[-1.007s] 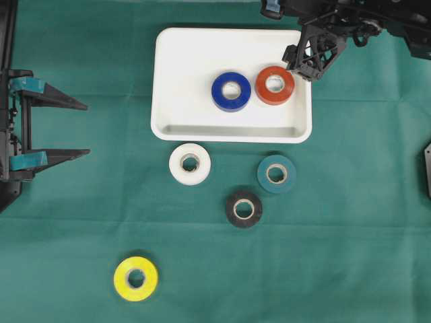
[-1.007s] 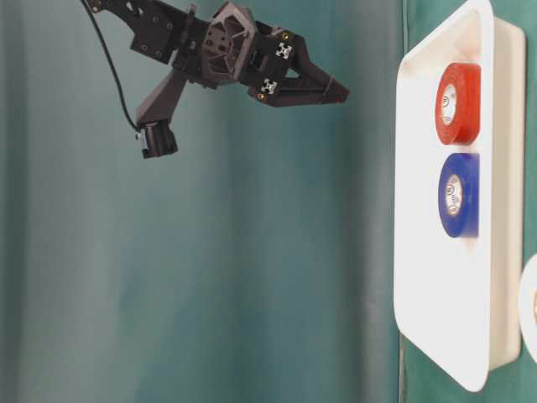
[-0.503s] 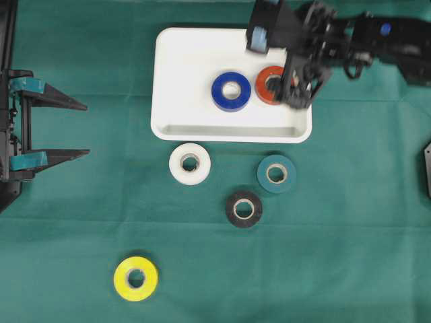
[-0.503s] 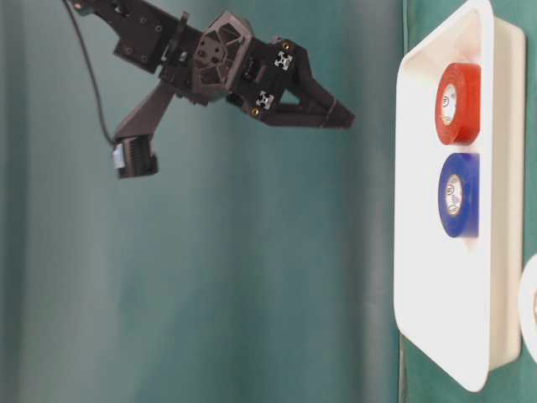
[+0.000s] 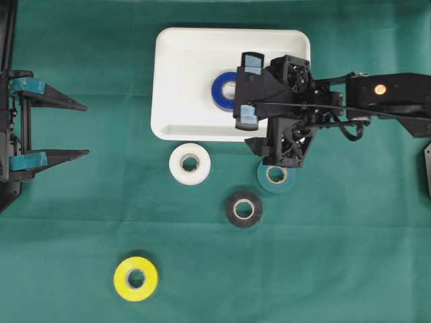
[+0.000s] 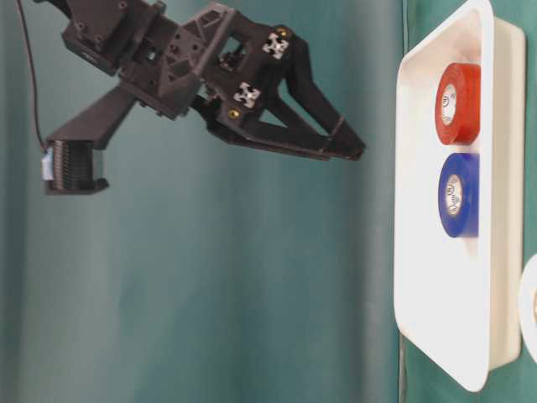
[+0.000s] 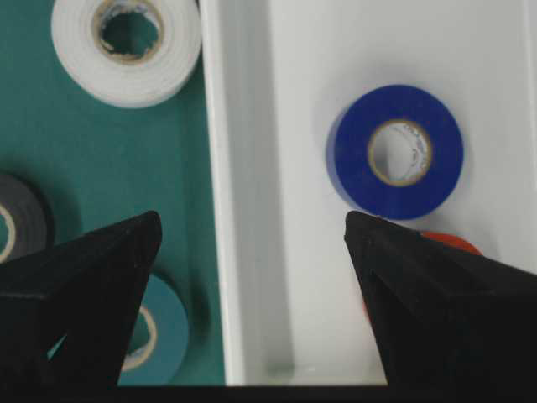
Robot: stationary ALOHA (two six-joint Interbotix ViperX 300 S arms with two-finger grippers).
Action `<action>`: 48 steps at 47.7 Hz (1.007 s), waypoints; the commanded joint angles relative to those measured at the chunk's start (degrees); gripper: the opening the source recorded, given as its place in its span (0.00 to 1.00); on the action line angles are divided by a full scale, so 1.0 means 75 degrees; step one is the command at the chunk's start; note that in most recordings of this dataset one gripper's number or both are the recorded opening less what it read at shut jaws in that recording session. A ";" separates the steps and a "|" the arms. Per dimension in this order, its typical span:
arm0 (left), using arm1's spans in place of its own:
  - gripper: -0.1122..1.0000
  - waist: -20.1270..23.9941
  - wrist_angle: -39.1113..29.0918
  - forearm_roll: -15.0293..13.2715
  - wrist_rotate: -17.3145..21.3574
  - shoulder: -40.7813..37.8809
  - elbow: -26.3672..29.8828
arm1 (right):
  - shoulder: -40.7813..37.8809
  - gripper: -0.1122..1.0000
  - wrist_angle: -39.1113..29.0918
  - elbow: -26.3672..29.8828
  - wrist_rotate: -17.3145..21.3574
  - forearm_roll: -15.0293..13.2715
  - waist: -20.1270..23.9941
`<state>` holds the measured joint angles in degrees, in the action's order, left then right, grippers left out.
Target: Pick up the tape from a random location and place it into the white case.
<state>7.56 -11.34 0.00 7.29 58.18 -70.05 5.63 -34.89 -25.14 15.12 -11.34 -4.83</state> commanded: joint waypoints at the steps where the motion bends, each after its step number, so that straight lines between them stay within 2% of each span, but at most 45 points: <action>1: 0.94 0.0023 0.0023 -0.0012 0.0012 -0.0035 0.0117 | 0.0562 0.89 0.0094 -0.0129 0.0000 0.0012 0.0105; 9: 0.94 0.0035 -0.0035 0.0000 0.0012 -0.0035 0.0117 | 0.1441 0.89 0.0410 -0.0750 0.0012 0.0012 0.0129; 32: 0.94 0.0035 -0.0035 -0.0012 0.0012 0.0000 0.0129 | 0.4734 0.89 0.1641 -0.3258 -0.0012 0.0000 0.0117; 48: 0.94 0.0035 -0.0023 0.0000 0.0012 0.0047 0.0129 | 0.5965 0.89 0.2742 -0.4863 0.0000 0.0012 0.0129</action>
<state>7.73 -11.78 0.00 7.29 58.80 -70.05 49.13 -16.35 -60.29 15.12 -11.34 -4.04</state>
